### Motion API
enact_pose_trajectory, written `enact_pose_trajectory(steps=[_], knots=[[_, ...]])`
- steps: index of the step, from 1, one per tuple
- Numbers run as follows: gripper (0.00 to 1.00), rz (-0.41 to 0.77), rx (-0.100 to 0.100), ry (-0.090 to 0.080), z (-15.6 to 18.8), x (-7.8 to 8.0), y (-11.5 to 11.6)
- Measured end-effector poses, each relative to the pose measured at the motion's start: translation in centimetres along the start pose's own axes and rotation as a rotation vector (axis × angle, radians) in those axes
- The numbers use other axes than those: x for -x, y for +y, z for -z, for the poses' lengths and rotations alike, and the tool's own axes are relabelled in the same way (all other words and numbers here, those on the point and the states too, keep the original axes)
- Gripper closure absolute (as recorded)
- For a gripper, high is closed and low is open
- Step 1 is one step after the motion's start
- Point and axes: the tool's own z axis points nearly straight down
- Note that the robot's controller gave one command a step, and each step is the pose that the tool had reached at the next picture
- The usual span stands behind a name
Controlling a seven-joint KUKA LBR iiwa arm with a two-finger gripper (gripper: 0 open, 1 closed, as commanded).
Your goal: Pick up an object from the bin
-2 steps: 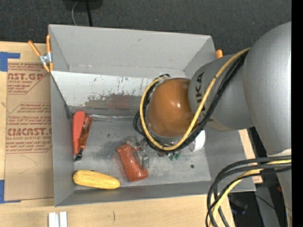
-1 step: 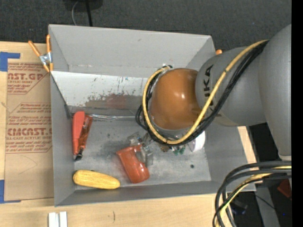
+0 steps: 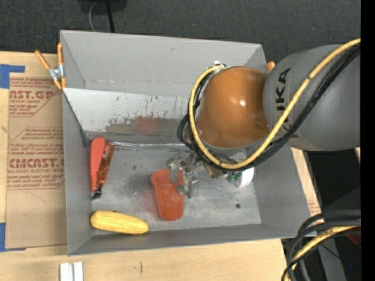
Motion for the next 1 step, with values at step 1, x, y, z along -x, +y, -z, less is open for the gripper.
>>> enact_pose_trajectory(steps=[1], knots=[[1.0, -0.017, 0.0, 0.0, 5.34, 0.66, -0.09]])
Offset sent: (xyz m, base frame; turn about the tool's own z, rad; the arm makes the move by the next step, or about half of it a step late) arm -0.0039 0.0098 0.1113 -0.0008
